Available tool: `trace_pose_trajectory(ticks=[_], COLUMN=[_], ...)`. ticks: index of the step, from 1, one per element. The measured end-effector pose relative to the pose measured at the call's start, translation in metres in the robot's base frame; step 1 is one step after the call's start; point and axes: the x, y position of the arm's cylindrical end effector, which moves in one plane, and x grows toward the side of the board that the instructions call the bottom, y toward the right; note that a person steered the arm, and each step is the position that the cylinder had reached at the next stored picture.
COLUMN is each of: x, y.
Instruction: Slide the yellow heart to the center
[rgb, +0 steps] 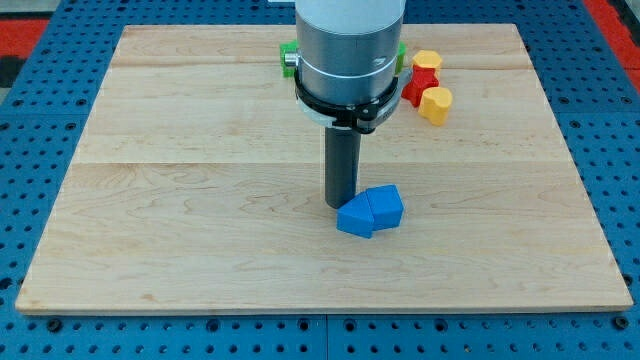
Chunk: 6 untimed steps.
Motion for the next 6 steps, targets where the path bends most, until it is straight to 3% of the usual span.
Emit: trace_pose_trajectory(ticks=[2,4,5,6], x=[-0.063,-0.068,-0.106,-0.132], y=[-0.005,0.173,0.188,0.159])
